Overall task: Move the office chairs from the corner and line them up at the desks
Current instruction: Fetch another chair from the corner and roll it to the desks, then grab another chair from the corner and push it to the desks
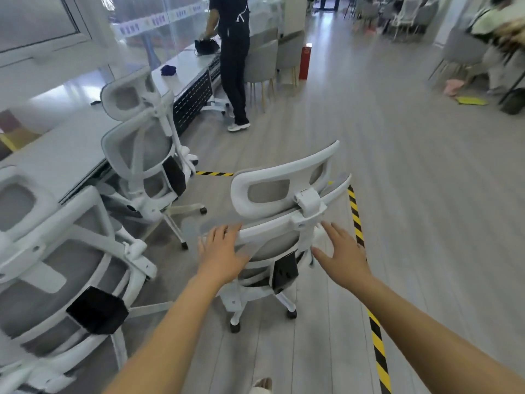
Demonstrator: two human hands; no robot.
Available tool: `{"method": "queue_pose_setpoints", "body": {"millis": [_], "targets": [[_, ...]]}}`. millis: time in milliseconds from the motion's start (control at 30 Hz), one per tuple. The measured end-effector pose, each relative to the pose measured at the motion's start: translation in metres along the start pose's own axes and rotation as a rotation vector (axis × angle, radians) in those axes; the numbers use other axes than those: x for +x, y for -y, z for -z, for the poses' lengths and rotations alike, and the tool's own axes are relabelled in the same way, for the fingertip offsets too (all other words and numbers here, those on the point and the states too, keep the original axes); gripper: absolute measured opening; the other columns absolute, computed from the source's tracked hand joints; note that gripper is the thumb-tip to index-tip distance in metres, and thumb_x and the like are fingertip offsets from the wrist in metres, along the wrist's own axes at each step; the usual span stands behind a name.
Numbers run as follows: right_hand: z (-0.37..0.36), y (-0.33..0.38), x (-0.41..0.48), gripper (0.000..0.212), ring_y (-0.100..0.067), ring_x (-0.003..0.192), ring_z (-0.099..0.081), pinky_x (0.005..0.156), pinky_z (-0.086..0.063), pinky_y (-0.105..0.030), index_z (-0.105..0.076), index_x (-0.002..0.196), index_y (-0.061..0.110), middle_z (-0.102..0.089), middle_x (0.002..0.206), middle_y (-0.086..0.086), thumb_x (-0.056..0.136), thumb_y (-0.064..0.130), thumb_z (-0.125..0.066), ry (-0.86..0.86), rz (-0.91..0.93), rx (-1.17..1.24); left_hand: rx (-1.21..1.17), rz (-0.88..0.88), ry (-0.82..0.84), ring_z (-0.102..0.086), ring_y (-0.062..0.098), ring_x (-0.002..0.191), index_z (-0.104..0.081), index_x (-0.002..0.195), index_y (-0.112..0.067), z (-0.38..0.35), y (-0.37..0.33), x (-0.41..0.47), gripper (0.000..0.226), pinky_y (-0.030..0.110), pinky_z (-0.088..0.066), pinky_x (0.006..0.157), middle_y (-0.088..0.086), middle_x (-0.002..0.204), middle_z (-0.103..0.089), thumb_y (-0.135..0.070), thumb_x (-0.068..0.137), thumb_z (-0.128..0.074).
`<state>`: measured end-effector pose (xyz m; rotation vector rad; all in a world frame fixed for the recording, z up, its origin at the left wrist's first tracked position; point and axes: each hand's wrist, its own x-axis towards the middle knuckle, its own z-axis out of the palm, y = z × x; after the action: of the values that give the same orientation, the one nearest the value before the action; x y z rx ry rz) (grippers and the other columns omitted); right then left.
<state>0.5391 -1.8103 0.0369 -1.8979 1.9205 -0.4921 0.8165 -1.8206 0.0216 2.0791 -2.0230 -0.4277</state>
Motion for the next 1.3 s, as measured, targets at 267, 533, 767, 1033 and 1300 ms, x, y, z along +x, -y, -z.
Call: {"method": "queue_pose_setpoints", "body": {"millis": [267, 533, 767, 1033, 1300], "targets": [[0.011, -0.004, 0.048, 0.067, -0.015, 0.146, -0.022, 0.116, -0.024, -0.051, -0.024, 0.149, 0.037, -0.025, 0.158, 0.008, 0.091, 0.056, -0.051, -0.005, -0.049, 0.105, 0.012, 0.043, 0.051, -0.004, 0.029, 0.149, -0.01, 0.154, -0.03, 0.01, -0.01, 0.108, 0.082, 0.054, -0.011, 0.119, 0.002, 0.162, -0.01, -0.042, 0.088, -0.058], [0.055, -0.061, 0.047, 0.065, -0.012, 0.145, -0.022, 0.118, -0.022, -0.049, -0.026, 0.149, 0.037, -0.025, 0.157, 0.011, 0.092, 0.054, -0.051, -0.053, -0.083, 0.161, 0.041, 0.103, 0.142, -0.001, 0.031, 0.149, -0.006, 0.154, -0.029, 0.011, -0.063, 0.161, 0.087, 0.055, -0.009, 0.119, 0.001, 0.164, 0.001, -0.044, 0.086, -0.058], [0.113, -0.155, -0.003, 0.06, -0.005, 0.134, -0.034, 0.116, -0.025, -0.043, -0.033, 0.145, 0.036, -0.033, 0.153, 0.012, 0.091, 0.052, -0.054, -0.195, -0.271, 0.217, -0.067, -0.21, 0.251, 0.004, 0.027, 0.15, -0.01, 0.154, -0.035, -0.057, -0.227, 0.114, 0.087, 0.053, -0.007, 0.12, -0.004, 0.164, -0.001, -0.045, 0.084, -0.06], [0.17, -0.292, -0.169, 0.058, -0.01, 0.144, -0.024, 0.118, -0.023, -0.042, -0.038, 0.144, 0.037, -0.031, 0.154, 0.012, 0.09, 0.053, -0.055, -0.542, -0.686, 0.396, -0.221, -0.65, 0.589, 0.001, 0.017, 0.15, -0.015, 0.15, -0.045, -0.152, -0.44, -0.005, 0.078, 0.047, -0.013, 0.121, -0.014, 0.162, -0.004, -0.049, 0.088, -0.06], [0.182, -0.379, -0.362, 0.061, -0.009, 0.145, -0.022, 0.118, -0.023, -0.04, -0.038, 0.146, 0.033, -0.03, 0.155, 0.01, 0.091, 0.053, -0.055, -0.903, -1.141, 0.406, -0.045, -1.153, 0.93, 0.009, 0.014, 0.15, -0.01, 0.149, -0.051, -0.239, -0.596, -0.165, 0.076, 0.043, -0.008, 0.122, -0.022, 0.16, 0.004, -0.051, 0.09, -0.057]]}}
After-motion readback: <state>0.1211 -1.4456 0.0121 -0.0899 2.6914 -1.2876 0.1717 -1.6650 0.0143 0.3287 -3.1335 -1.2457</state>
